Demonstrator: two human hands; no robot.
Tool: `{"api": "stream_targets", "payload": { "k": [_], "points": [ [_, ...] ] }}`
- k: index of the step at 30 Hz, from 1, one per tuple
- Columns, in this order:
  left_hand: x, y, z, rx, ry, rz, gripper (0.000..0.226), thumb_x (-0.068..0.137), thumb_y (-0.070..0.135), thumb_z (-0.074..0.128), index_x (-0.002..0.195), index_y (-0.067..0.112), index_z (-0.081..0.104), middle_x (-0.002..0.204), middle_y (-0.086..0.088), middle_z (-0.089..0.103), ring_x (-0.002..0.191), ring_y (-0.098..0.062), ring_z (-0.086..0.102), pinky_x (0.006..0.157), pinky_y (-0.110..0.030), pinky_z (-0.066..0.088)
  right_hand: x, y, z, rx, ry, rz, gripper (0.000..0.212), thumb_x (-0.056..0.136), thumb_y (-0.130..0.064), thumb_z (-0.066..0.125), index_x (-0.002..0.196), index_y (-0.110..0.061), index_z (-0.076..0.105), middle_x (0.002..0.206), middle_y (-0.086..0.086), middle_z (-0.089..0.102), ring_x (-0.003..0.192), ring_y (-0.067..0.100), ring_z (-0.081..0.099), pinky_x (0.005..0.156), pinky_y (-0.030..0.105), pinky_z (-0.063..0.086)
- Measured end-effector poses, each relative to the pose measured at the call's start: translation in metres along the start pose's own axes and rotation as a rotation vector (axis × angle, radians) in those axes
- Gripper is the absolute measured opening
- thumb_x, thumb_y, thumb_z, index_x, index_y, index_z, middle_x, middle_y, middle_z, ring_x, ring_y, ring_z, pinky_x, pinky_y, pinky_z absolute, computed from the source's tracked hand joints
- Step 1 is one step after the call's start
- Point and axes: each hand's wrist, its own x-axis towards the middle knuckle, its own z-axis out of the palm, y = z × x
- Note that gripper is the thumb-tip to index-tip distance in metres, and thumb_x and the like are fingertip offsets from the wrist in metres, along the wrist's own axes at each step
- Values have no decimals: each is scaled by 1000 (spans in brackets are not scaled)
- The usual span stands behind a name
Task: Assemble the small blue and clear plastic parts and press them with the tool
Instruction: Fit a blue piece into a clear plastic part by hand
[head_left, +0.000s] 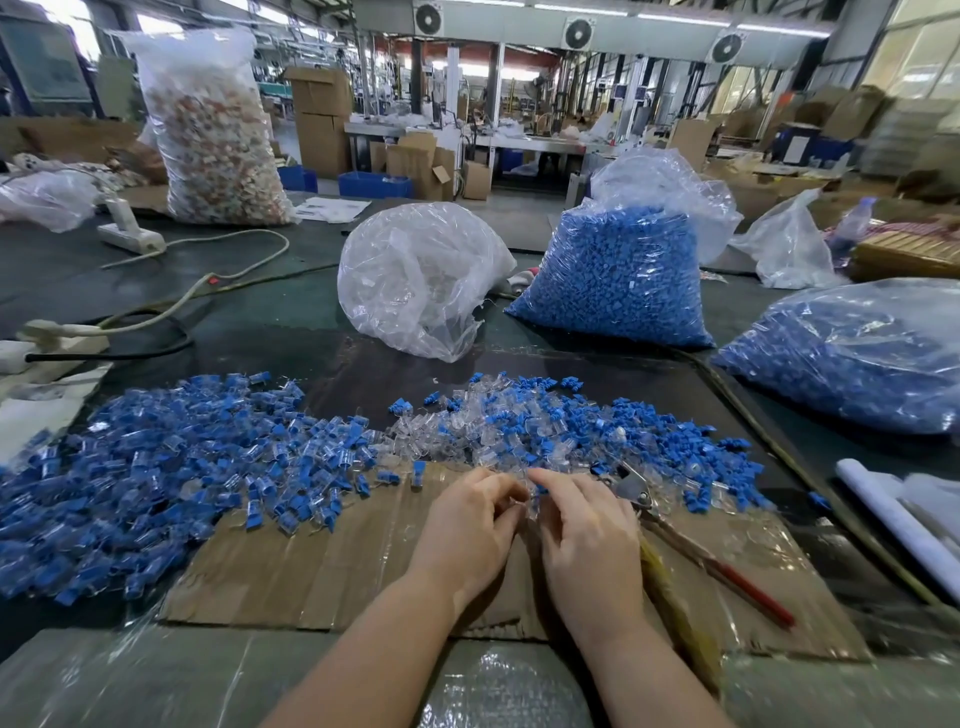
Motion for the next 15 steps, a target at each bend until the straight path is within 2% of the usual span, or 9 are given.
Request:
{"api": "stream_targets", "payload": {
  "k": [3, 5, 8, 12, 15],
  "points": [
    [0, 2, -2, -18, -11, -1, 16, 89, 21, 60, 102, 19, 69, 94, 10, 59, 86, -5, 54, 80, -12, 42, -2, 2, 0, 19, -21, 3, 19, 78, -15, 61, 95, -18, 69, 86, -5, 70, 80, 18, 66, 71, 33, 44],
    [0, 2, -2, -31, -18, -8, 16, 91, 23, 58, 101, 17, 69, 95, 5, 63, 86, -8, 55, 80, -17, 44, -3, 4, -1, 42, -30, 15, 19, 78, -7, 68, 95, -16, 68, 85, -5, 70, 79, 17, 66, 72, 31, 42],
    [0, 2, -3, -14, -11, -2, 16, 91, 20, 57, 102, 19, 68, 96, 8, 63, 86, -4, 54, 74, -4, 37, -3, 3, -2, 79, -32, 38, 25, 73, 1, 73, 90, -16, 66, 77, -6, 68, 71, 15, 64, 70, 29, 40],
    [-2, 1, -4, -11, -23, 11, 18, 89, 18, 60, 105, 20, 67, 99, 8, 62, 89, -4, 53, 80, -7, 37, -4, 3, -3, 120, -30, 57, 21, 76, 3, 70, 81, -16, 63, 69, -6, 64, 62, 13, 54, 66, 30, 39],
    [-3, 2, -3, -21, -40, 10, 18, 88, 18, 61, 105, 20, 68, 96, 10, 57, 88, -4, 52, 79, -5, 37, -6, 6, -2, 163, -55, 85, 17, 81, 0, 65, 82, -17, 63, 74, -6, 63, 68, 14, 53, 69, 30, 36]
  ]
}}
